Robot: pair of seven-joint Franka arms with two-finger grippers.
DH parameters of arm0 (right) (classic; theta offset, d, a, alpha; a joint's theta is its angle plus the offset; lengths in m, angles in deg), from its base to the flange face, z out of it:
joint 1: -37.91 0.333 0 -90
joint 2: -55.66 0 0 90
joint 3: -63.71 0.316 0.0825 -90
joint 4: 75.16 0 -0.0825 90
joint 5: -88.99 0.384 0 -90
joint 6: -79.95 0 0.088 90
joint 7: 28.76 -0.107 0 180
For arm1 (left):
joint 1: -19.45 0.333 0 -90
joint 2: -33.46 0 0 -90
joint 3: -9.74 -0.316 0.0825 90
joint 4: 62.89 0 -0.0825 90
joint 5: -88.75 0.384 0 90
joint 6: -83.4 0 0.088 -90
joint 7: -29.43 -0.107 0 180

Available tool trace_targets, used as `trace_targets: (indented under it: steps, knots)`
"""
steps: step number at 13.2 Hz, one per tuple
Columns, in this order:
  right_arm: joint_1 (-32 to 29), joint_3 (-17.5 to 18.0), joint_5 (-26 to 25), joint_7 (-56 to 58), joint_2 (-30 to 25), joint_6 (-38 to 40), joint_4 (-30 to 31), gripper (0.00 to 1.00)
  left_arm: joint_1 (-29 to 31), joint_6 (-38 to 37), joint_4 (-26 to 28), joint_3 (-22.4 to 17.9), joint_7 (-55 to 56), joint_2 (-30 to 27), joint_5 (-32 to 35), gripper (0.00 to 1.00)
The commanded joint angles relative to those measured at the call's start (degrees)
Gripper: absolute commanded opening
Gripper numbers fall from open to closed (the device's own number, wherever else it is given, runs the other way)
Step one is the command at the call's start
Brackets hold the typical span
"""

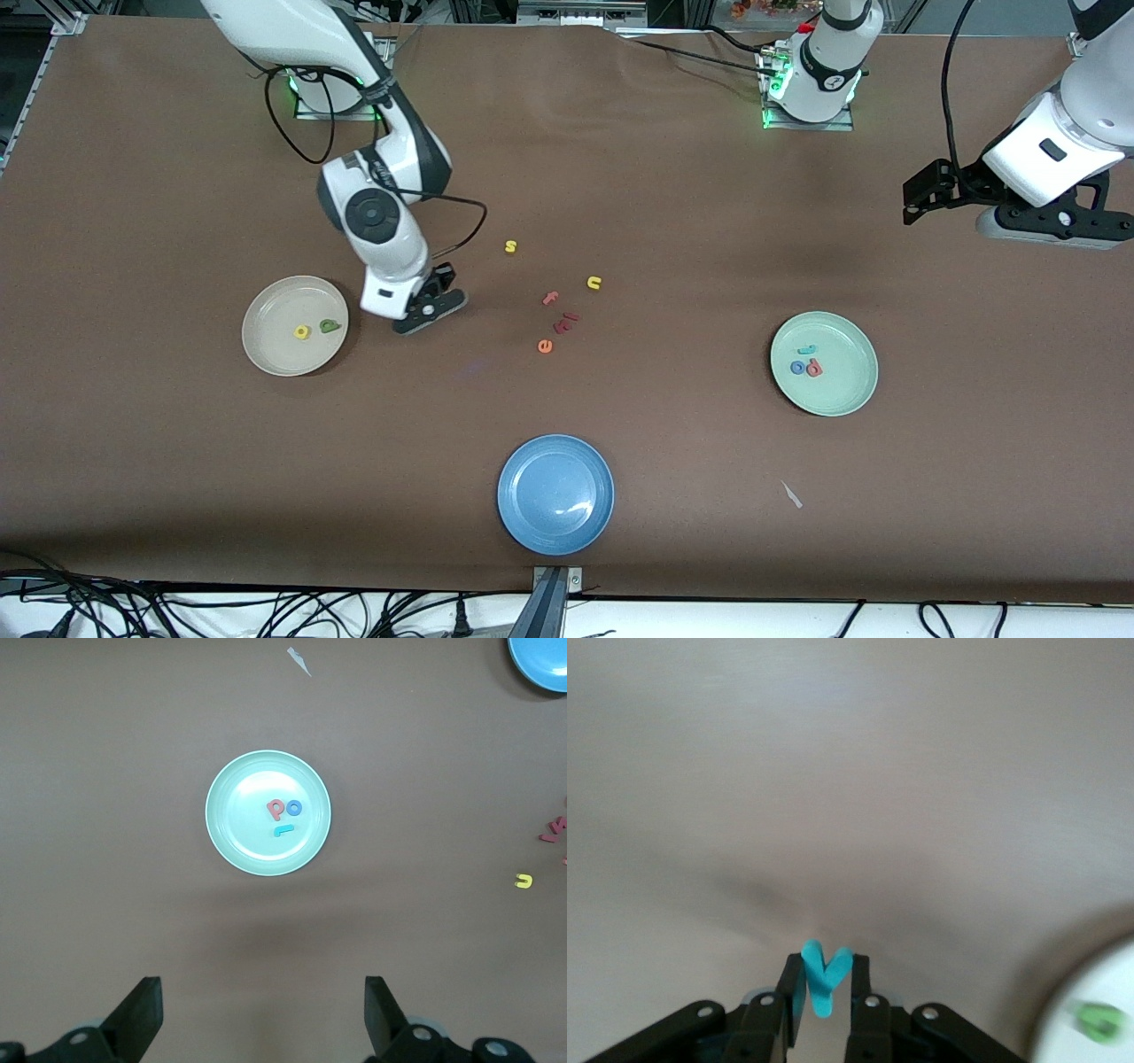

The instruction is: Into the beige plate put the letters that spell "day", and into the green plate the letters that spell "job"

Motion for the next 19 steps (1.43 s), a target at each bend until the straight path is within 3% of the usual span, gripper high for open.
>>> trace_targets:
  steps: [1, 6, 8, 10, 12, 15, 19]
  knots:
    - [0.0, -5.0, 0.2, -1.0, -2.0, 2.0, 0.6, 0.00, 0.3, -1.0, -0.4, -0.2, -1.0, -0.8, -1.5, 1.00]
    - [-0.5, -13.1, 0.2, 0.0, -1.4, 2.0, 0.5, 0.00, 0.3, -0.7, -0.5, -0.1, -1.0, -0.6, -1.5, 1.00]
    - [-3.1, -13.2, 0.2, -0.1, -1.0, 2.0, 0.6, 0.03, 0.2, -0.8, -0.5, -0.1, -1.0, -0.6, -1.4, 1.00]
    - [-3.5, -13.2, 0.2, -0.3, -0.7, 2.1, 0.8, 0.99, 0.0, -0.5, -0.5, -0.1, -1.0, -0.1, -1.3, 1.00]
    - [-3.3, -12.7, 0.3, -0.7, -1.0, 3.9, 0.3, 1.00, 0.2, 0.0, -0.6, -0.1, -1.0, 0.4, -1.3, 1.00]
    - [-2.9, -12.5, 4.8, -0.7, -1.1, 8.8, -3.3, 1.00, 0.3, 0.2, -0.6, -0.1, -1.0, 0.4, -1.4, 1.00]
    - [-1.4, -12.4, 5.0, -4.5, -1.1, 18.7, -9.5, 1.00, 0.3, 0.1, -0.6, -0.1, -1.0, 0.3, -1.5, 1.00]
